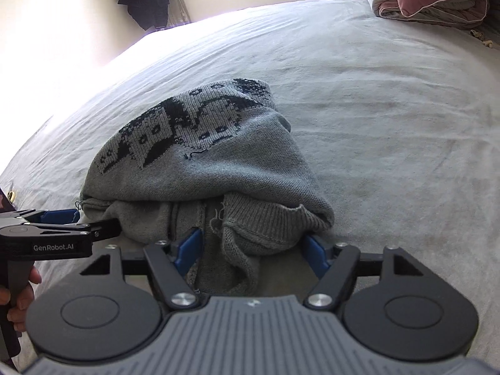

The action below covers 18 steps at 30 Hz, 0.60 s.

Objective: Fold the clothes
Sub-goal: 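Lower both grippers onto the sweater and close them on its fabric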

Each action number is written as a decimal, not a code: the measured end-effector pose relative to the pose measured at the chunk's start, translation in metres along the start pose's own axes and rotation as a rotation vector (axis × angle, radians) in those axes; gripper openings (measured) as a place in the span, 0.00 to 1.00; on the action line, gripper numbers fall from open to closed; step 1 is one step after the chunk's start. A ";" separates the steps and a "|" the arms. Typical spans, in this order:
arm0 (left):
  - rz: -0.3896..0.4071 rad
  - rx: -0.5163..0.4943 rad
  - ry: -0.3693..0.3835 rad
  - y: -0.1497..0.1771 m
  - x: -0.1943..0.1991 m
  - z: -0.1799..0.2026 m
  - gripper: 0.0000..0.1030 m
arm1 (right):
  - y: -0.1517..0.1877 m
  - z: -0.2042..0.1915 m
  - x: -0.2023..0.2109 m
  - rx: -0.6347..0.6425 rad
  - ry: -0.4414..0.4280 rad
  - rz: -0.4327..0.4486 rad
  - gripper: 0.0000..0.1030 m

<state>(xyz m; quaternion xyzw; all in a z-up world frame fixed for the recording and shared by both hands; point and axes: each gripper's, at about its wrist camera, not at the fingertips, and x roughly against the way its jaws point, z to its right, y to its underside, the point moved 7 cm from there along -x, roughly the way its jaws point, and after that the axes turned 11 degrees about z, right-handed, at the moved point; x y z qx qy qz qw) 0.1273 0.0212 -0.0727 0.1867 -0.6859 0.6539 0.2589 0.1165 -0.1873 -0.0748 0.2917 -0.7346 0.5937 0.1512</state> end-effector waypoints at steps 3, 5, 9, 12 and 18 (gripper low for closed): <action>0.039 -0.015 0.021 -0.004 0.007 0.006 0.85 | -0.003 -0.001 0.005 -0.038 -0.044 0.004 0.14; 0.052 -0.004 0.039 -0.007 0.012 0.006 0.85 | -0.007 -0.007 0.014 -0.034 -0.076 0.019 0.13; 0.068 0.023 0.066 -0.010 0.022 0.003 0.85 | -0.016 -0.024 0.030 -0.033 -0.167 0.041 0.13; 0.080 0.036 0.064 -0.012 0.029 0.000 0.86 | -0.014 -0.035 0.042 -0.062 -0.254 0.024 0.12; 0.094 0.060 0.056 -0.014 0.036 -0.008 0.88 | -0.004 -0.059 0.054 -0.060 -0.363 -0.022 0.11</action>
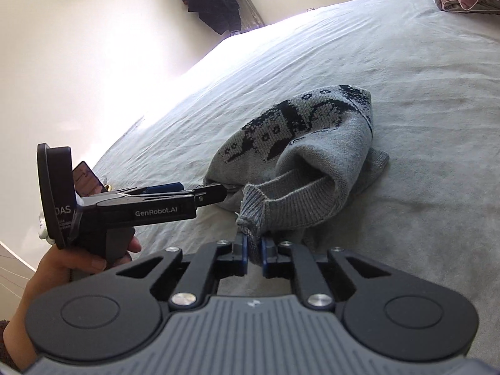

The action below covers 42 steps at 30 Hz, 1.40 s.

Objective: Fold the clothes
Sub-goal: 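Lower both grippers onto the sweater and close them on its fabric, then lift and pull the sweater apart with both grippers to spread it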

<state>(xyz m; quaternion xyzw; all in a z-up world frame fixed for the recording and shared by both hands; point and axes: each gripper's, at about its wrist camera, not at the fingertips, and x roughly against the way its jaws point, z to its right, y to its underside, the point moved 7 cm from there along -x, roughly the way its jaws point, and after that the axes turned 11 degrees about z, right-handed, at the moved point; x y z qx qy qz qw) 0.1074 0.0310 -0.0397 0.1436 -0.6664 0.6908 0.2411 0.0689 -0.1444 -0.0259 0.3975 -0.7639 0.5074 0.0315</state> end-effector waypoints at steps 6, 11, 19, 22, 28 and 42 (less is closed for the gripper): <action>0.013 0.037 -0.025 -0.008 -0.007 -0.013 0.90 | 0.004 0.005 -0.006 0.069 0.086 -0.010 0.12; 0.043 0.052 0.006 -0.015 -0.031 -0.023 0.90 | 0.002 0.026 -0.007 0.056 0.159 0.001 0.12; 0.007 0.080 0.080 -0.009 -0.047 -0.017 0.27 | -0.017 0.066 0.001 0.043 0.323 0.066 0.12; 0.003 0.072 0.103 -0.008 -0.039 -0.009 0.14 | -0.026 0.076 0.006 0.023 0.351 0.100 0.12; 0.046 0.102 0.260 -0.011 0.006 0.011 0.09 | -0.035 0.073 0.010 0.005 0.365 0.151 0.18; -0.035 -0.077 0.563 0.038 0.068 0.096 0.06 | -0.032 0.027 -0.002 -0.087 0.104 0.134 0.64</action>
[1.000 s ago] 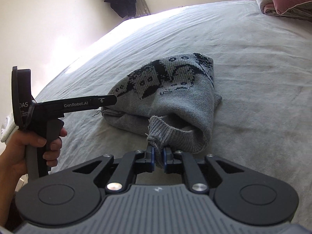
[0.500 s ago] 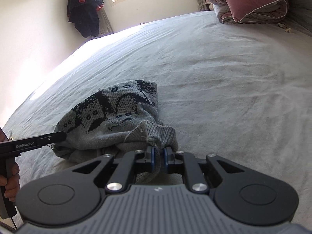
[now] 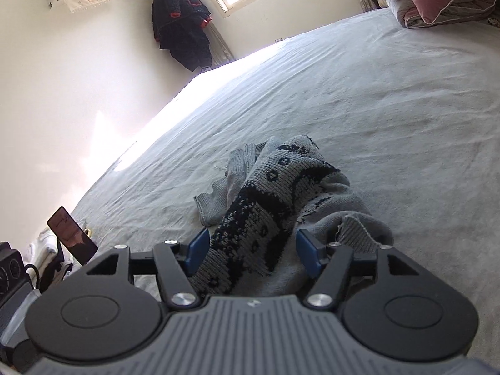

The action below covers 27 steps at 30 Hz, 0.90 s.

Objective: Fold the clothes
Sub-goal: 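Lift and pull the sweater apart with both grippers to spread it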

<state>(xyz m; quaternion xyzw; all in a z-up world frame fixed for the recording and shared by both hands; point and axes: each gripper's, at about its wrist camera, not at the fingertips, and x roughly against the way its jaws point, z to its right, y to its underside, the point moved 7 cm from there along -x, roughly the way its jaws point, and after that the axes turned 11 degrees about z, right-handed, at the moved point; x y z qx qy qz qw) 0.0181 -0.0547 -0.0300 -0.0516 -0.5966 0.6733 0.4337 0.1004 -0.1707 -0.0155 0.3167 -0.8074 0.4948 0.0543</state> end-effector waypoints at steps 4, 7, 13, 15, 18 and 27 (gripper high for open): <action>-0.044 -0.015 0.028 0.006 -0.006 0.006 0.06 | 0.008 0.001 -0.012 -0.022 -0.011 -0.046 0.63; -0.065 -0.022 0.024 0.006 -0.009 0.000 0.07 | 0.016 0.005 -0.021 -0.031 -0.001 -0.086 0.41; -0.034 -0.033 -0.036 -0.014 0.004 -0.023 0.52 | 0.013 0.002 -0.016 0.031 0.052 -0.044 0.08; 0.009 -0.016 -0.080 -0.025 0.011 -0.036 0.57 | 0.007 0.001 -0.009 0.051 0.052 -0.017 0.08; 0.035 0.070 -0.143 -0.037 0.010 -0.061 0.58 | 0.000 0.002 0.004 0.058 0.047 0.006 0.08; 0.007 0.288 -0.243 -0.031 -0.024 -0.096 0.58 | -0.007 0.009 0.032 0.075 0.063 0.035 0.08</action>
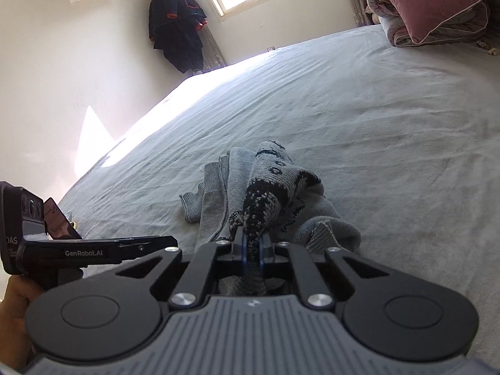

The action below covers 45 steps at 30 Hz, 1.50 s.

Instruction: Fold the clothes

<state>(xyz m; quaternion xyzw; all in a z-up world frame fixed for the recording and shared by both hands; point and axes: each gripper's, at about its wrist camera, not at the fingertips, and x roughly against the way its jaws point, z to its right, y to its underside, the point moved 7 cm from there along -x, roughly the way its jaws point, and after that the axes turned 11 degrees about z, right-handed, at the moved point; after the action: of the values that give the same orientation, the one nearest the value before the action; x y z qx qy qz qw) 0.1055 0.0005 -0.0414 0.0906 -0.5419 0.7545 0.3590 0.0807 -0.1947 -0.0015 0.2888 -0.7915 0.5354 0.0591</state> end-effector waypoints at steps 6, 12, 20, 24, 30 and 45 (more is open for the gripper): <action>-0.015 0.083 -0.087 0.006 -0.028 -0.007 0.56 | 0.007 0.004 0.002 0.002 -0.008 -0.033 0.08; 0.025 0.067 -0.137 0.017 -0.032 -0.005 0.04 | 0.007 0.010 0.003 -0.010 -0.022 -0.044 0.09; 0.138 -0.017 -0.110 0.014 0.026 0.027 0.04 | 0.003 0.009 0.002 0.026 -0.047 -0.039 0.39; 0.147 -0.055 -0.068 0.020 0.053 0.052 0.03 | -0.001 0.010 0.005 0.012 -0.068 -0.020 0.59; 0.137 -0.137 -0.024 0.050 0.083 0.092 0.03 | 0.001 0.019 0.014 0.004 -0.050 -0.030 0.59; 0.015 -0.208 0.128 0.111 0.119 0.167 0.03 | 0.015 0.008 0.036 -0.024 -0.244 -0.155 0.64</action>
<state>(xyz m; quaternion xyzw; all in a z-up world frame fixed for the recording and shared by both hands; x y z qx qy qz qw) -0.0941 -0.1116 0.0038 0.0007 -0.5938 0.7011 0.3947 0.0449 -0.2115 -0.0027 0.4112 -0.7745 0.4807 0.0067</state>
